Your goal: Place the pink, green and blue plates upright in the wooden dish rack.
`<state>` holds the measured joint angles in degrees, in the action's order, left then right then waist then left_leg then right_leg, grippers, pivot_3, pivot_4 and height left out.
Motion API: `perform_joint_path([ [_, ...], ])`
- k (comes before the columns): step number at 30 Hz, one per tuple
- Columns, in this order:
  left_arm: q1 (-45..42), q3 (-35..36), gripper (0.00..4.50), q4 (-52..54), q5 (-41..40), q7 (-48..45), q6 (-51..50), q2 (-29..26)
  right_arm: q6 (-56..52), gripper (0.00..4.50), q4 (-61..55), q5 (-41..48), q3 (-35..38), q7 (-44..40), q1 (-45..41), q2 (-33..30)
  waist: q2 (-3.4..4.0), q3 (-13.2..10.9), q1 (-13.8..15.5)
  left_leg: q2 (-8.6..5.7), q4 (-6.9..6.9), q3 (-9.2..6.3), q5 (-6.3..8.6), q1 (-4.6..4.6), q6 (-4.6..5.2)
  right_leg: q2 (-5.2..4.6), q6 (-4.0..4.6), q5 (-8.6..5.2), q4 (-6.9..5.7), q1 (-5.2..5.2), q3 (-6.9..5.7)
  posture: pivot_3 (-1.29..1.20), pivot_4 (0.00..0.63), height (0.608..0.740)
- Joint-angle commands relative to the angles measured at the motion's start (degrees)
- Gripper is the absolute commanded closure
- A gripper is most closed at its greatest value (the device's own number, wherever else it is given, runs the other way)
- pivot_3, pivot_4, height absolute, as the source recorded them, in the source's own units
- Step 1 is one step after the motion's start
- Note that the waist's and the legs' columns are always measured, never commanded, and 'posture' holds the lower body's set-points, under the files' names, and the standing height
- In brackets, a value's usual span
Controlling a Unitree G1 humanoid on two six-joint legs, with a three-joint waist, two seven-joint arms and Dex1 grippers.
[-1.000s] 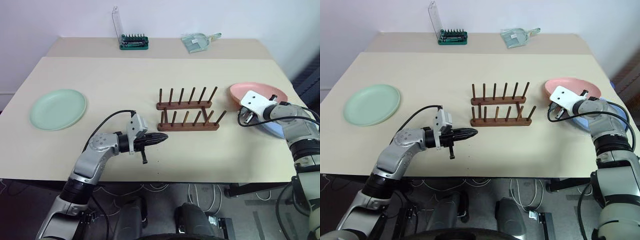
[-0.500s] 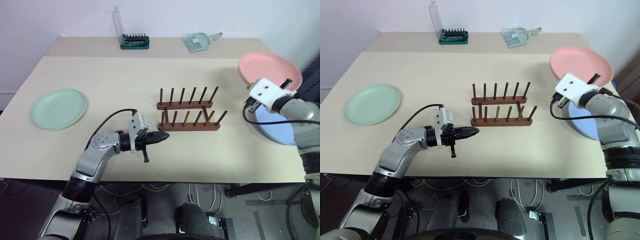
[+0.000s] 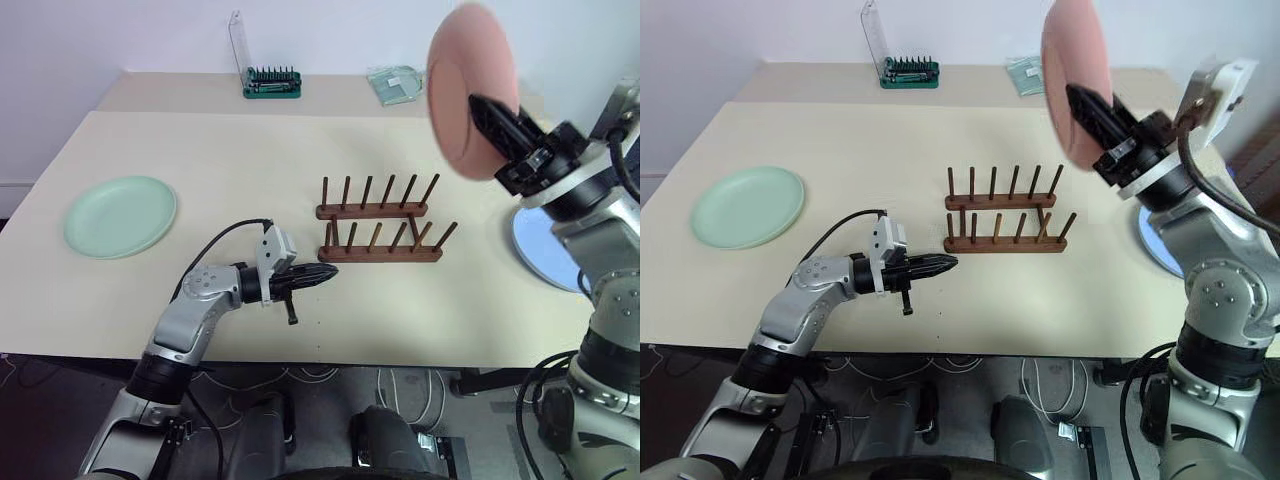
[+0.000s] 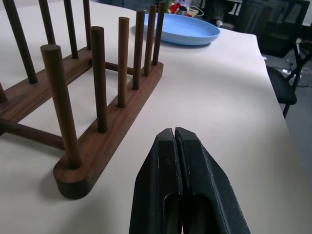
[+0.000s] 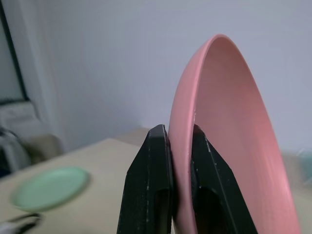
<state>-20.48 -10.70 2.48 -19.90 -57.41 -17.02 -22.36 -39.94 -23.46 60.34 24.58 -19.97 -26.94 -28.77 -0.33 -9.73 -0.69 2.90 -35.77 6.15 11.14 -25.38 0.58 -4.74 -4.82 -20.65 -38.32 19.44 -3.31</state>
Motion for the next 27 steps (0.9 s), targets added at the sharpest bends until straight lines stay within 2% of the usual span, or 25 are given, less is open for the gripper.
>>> perform_joint_path([
  [1, -0.15, 0.56, 4.50, 2.06, -0.76, 0.03, 0.53, 0.06, 0.36, 4.45, -1.87, 9.75, 4.45, 6.22, -0.15, 2.06, 0.01, -0.01, -0.09, -0.01, 0.01, 0.01, 0.00, 0.00, 0.00, 0.00, 0.00, 0.00, -0.01, 0.02, 0.00, 0.00, 0.150, 0.732],
  [9, 0.34, 1.45, 4.50, 2.92, -1.17, 0.94, 0.90, 0.26, 1.32, 4.45, -3.42, 15.98, 3.76, 11.55, 4.11, 3.33, 0.01, 0.00, -0.11, 0.00, 0.04, 0.01, 0.00, 0.00, 0.00, 0.03, 0.00, 0.00, -0.01, 0.03, 0.01, 0.00, 0.150, 0.732],
  [27, 1.26, 2.19, 4.50, -0.63, -1.51, -0.21, 6.66, 0.76, 5.60, 4.45, -1.41, 15.66, 2.05, 14.94, 8.23, 5.74, 0.01, 0.00, -0.07, 0.00, 0.10, 0.02, 0.00, 0.00, 0.00, 0.04, 0.00, 0.00, 0.01, 0.06, 0.02, 0.00, 0.150, 0.732],
])
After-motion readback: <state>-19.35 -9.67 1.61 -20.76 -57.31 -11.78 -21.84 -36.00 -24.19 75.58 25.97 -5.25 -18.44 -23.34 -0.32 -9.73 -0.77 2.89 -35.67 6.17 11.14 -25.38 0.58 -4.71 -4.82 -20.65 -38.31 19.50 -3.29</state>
